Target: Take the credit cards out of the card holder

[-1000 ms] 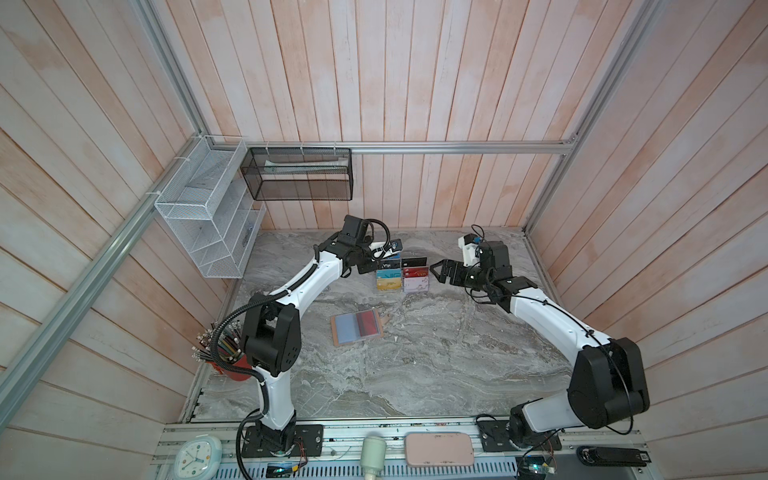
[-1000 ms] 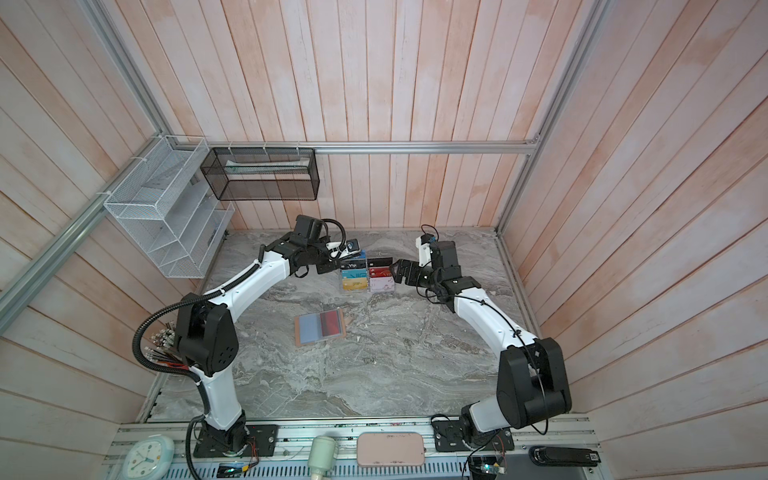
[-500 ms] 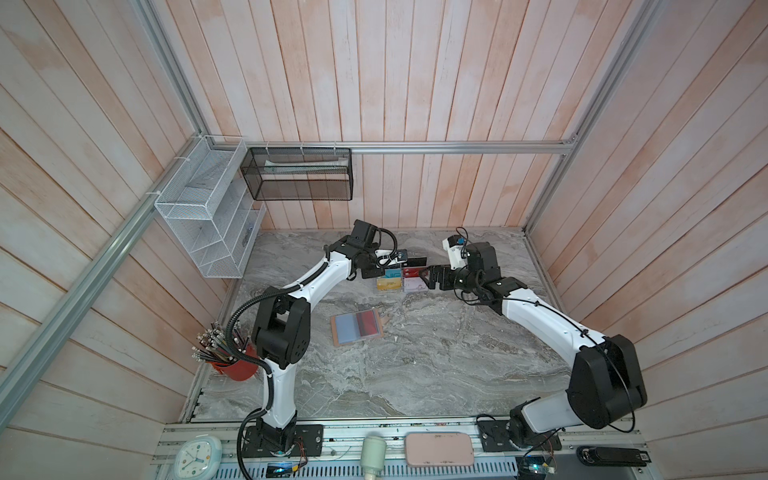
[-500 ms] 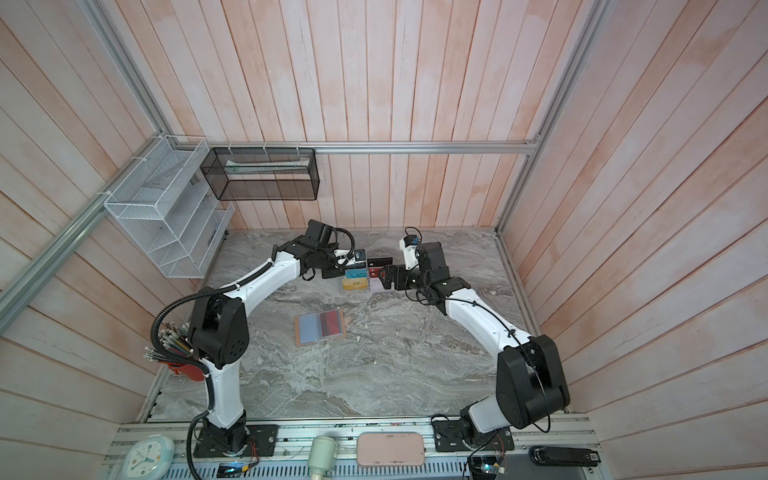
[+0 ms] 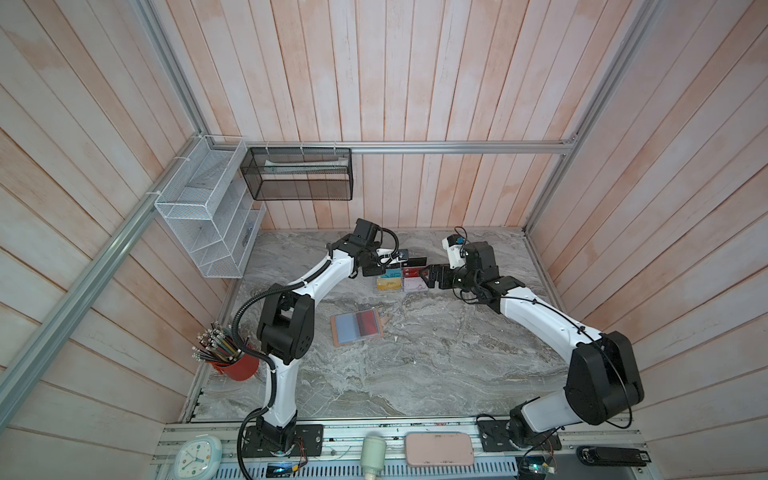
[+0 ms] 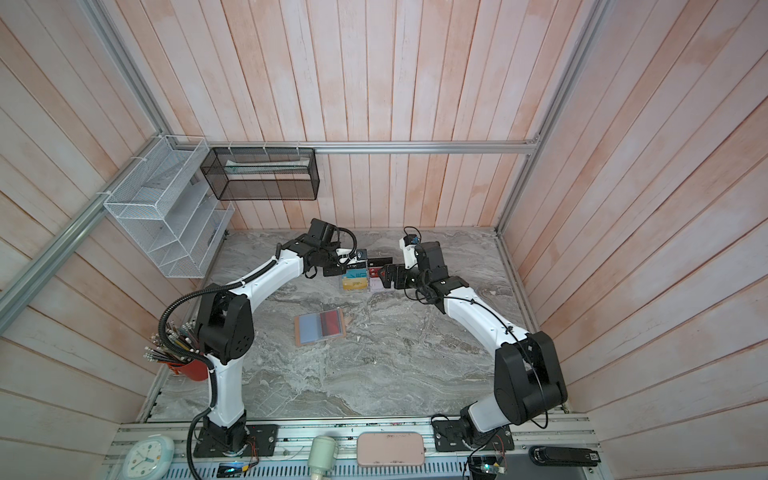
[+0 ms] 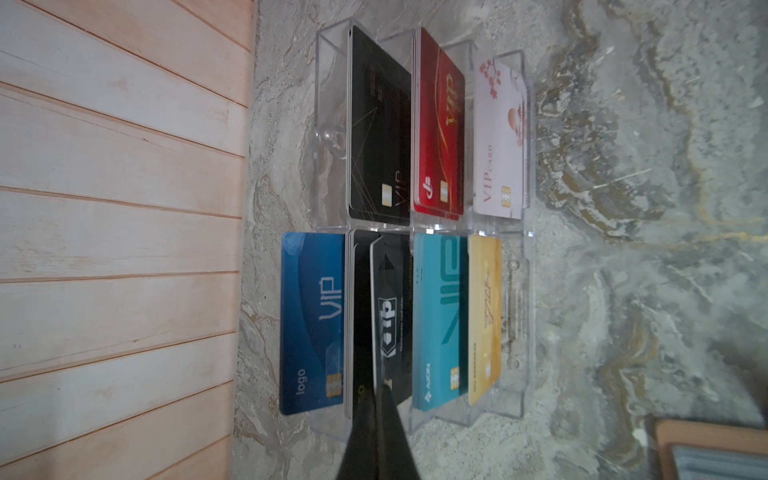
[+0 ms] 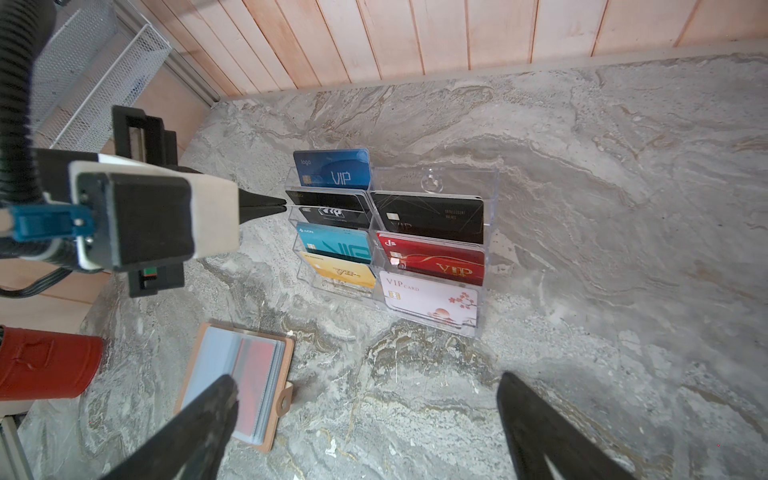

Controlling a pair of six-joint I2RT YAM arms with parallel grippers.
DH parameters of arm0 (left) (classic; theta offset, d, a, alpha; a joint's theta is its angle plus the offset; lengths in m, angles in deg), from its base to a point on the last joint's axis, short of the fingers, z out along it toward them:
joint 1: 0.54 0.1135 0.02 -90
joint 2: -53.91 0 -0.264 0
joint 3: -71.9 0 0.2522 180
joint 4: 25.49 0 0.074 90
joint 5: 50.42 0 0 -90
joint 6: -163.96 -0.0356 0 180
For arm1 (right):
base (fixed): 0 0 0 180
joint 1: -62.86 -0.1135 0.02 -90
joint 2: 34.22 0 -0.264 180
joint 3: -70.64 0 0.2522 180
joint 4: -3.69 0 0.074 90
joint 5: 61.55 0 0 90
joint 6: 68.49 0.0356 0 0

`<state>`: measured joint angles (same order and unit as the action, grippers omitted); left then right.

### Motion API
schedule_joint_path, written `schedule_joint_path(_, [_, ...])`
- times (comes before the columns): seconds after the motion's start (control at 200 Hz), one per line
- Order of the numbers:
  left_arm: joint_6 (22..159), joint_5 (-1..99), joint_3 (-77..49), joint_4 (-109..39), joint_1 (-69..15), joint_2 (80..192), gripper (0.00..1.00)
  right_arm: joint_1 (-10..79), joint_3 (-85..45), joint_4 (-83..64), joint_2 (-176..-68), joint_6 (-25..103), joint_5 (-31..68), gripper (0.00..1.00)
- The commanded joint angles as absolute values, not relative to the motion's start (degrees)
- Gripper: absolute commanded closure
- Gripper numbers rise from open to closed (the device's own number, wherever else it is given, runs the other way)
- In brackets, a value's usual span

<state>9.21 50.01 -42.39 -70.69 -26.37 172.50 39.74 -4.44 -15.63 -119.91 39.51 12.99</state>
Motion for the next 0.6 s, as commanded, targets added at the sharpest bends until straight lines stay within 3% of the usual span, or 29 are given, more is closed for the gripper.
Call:
schedule_joint_path(0.0, [8.6, 50.4, -43.9, -71.9, -26.2, 174.1, 1.00, 39.6, -4.9, -14.8, -120.2, 39.1, 13.8, 0.02])
schedule_joint_path(0.595, [6.4, 47.1, -44.6, -69.5, -26.4, 176.1, 1.00, 39.9, -3.7, -14.5, -119.9, 38.9, 13.5, 0.02])
